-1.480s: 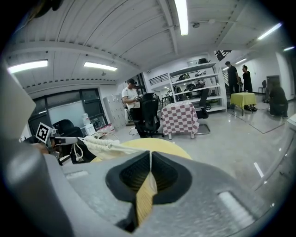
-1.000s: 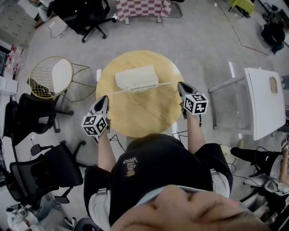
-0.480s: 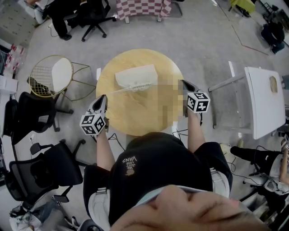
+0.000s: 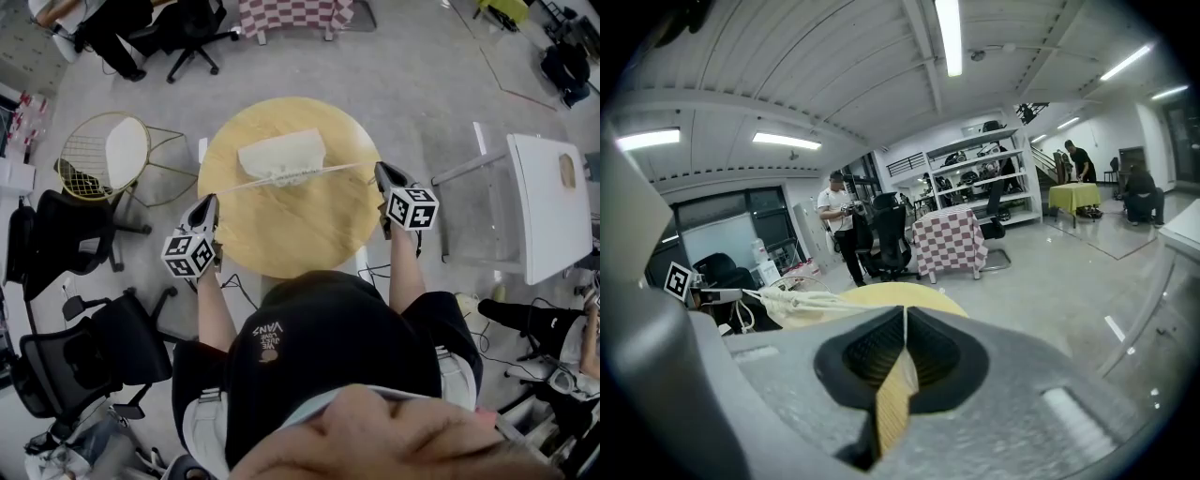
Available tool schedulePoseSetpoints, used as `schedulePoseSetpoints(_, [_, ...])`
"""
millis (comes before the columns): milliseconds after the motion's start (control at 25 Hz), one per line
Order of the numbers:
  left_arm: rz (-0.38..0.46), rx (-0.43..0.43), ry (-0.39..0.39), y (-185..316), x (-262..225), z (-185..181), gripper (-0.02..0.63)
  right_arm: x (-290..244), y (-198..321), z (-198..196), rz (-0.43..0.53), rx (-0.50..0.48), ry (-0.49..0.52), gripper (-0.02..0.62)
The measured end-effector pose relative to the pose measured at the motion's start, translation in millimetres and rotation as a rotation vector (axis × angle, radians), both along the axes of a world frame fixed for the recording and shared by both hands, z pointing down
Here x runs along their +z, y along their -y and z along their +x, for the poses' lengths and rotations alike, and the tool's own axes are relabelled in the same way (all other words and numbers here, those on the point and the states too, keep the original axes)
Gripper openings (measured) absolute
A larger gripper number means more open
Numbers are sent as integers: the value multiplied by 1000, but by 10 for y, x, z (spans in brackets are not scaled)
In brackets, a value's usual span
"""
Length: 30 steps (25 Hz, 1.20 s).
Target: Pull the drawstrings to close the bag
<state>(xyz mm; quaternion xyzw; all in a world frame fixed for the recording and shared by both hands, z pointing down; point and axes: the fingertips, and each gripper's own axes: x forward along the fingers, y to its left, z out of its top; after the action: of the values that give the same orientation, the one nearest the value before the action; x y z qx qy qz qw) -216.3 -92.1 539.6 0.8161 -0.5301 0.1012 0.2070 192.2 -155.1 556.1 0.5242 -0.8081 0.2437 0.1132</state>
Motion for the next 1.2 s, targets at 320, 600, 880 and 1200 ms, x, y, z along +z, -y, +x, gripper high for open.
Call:
schedulePoseSetpoints(320, [-11, 7, 4, -16, 17, -33, 14, 9, -2, 30, -3, 4, 20, 3])
schedulePoseSetpoints(600, [-22, 2, -16, 25, 44, -89, 14, -7, 7, 12, -3, 6, 30, 3])
schedulePoseSetpoints(880, [-36, -31, -30, 82, 109, -90, 15, 56, -30, -37, -13, -9, 22, 3])
schedulePoseSetpoints(1200, [-52, -58, -30, 114, 193, -100, 17, 159, -69, -75, -39, -29, 19, 6])
